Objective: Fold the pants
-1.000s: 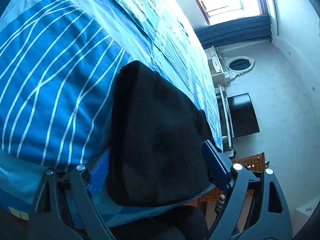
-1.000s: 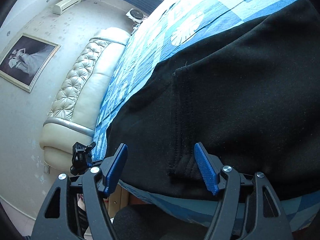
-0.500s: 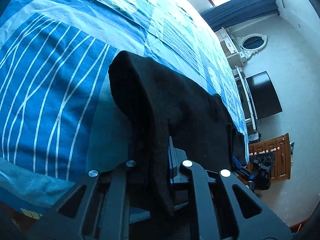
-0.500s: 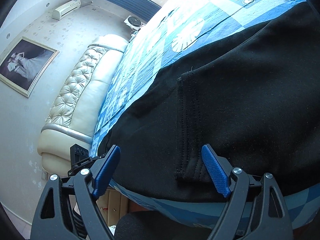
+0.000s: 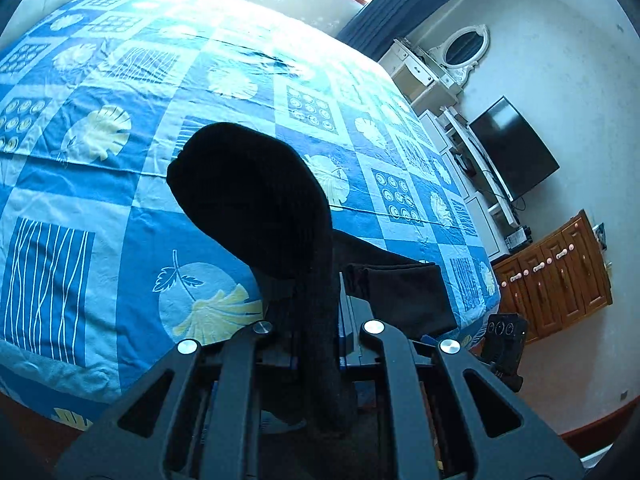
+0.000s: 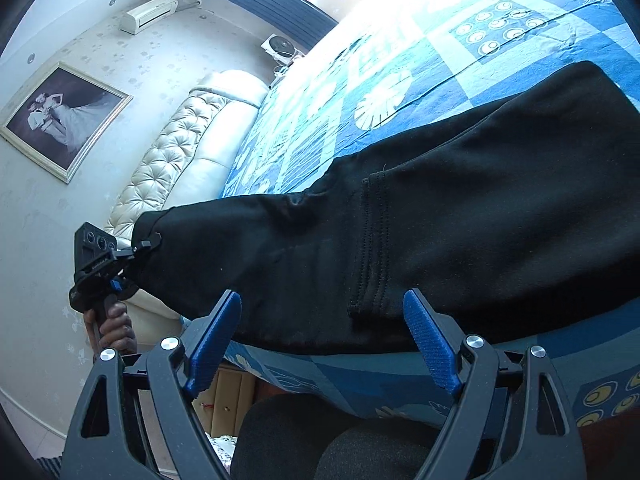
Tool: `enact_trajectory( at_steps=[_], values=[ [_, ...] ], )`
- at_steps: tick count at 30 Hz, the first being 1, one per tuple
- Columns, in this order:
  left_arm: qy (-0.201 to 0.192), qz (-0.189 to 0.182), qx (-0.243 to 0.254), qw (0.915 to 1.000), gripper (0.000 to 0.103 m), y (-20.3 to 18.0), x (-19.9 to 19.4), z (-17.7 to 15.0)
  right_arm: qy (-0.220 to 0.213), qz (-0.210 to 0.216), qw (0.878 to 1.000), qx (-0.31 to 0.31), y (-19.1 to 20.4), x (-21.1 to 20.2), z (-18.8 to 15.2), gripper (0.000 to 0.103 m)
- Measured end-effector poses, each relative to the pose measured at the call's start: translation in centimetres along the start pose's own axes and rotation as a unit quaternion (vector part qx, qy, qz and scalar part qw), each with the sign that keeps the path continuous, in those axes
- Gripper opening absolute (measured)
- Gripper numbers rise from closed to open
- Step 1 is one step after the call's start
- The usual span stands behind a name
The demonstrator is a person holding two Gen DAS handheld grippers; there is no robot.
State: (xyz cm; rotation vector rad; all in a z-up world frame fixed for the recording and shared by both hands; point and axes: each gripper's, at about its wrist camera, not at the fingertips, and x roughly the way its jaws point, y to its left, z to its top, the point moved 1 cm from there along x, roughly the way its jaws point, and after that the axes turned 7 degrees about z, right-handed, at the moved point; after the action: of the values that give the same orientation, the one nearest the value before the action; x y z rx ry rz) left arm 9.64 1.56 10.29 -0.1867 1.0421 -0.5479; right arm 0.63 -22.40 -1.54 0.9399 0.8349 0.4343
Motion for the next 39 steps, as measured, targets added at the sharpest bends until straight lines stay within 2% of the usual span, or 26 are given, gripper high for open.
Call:
enact_trajectory(
  at_steps=[4, 6, 10, 14, 19, 23, 27, 30, 32, 33, 34, 35, 39],
  values=[
    [0.003, 0.033, 0.050, 0.9982, 0.012, -7.1, 2.0, 0.8, -0.003, -0.010, 1.000, -0.017, 0.1, -2.0, 1.1, 0.082],
    [0.010, 0.055, 0.074, 0.9957, 0.012, -10.4, 3.8, 0.7, -0.020, -0.013, 0.999, -0.022, 0.2, -3.4, 1.7, 0.082],
    [0.021, 0.101, 0.120, 0.9874, 0.012, -16.2, 8.9, -0.5, -0.068, -0.002, 0.998, 0.001, -1.2, -7.0, 2.6, 0.082],
    [0.041, 0.145, 0.161, 0.9755, 0.012, -20.6, 14.6, -2.8, -0.095, -0.007, 0.995, 0.021, -2.7, -9.6, 3.0, 0.082],
    [0.068, 0.185, 0.199, 0.9598, 0.012, -24.1, 20.7, -6.2, -0.120, -0.008, 0.992, 0.044, -4.5, -11.6, 3.4, 0.082],
    [0.080, 0.218, 0.211, 0.9495, 0.012, -25.2, 24.3, -8.4, -0.140, -0.005, 0.988, 0.059, -6.2, -13.4, 3.4, 0.083],
    [0.064, 0.256, 0.237, 0.9349, 0.014, -26.4, 26.4, -10.2, -0.156, 0.000, 0.985, 0.077, -7.6, -14.5, 3.5, 0.083],
    [0.052, 0.269, 0.264, 0.9247, 0.017, -27.2, 27.0, -11.0, -0.161, 0.000, 0.983, 0.084, -8.3, -15.2, 3.5, 0.083],
    [0.040, 0.268, 0.282, 0.9204, 0.026, -27.8, 26.8, -11.4, -0.166, -0.001, 0.982, 0.087, -8.5, -15.5, 3.6, 0.083],
    [0.029, 0.267, 0.291, 0.9182, 0.027, -28.1, 26.5, -11.6, -0.169, -0.003, 0.982, 0.089, -8.6, -15.6, 3.6, 0.083],
    [0.017, 0.265, 0.299, 0.9167, 0.033, -28.3, 26.1, -11.8, -0.172, -0.004, 0.981, 0.091, -8.7, -15.8, 3.7, 0.083],
    [0.008, 0.259, 0.304, 0.9168, 0.045, -28.5, 25.5, -12.1, -0.174, -0.004, 0.981, 0.092, -8.8, -16.0, 3.7, 0.083],
    [-0.037, 0.209, 0.304, 0.9286, 0.071, -28.6, 21.3, -13.4, -0.167, 0.001, 0.982, 0.093, -9.1, -15.9, 3.6, 0.082]
  ],
)
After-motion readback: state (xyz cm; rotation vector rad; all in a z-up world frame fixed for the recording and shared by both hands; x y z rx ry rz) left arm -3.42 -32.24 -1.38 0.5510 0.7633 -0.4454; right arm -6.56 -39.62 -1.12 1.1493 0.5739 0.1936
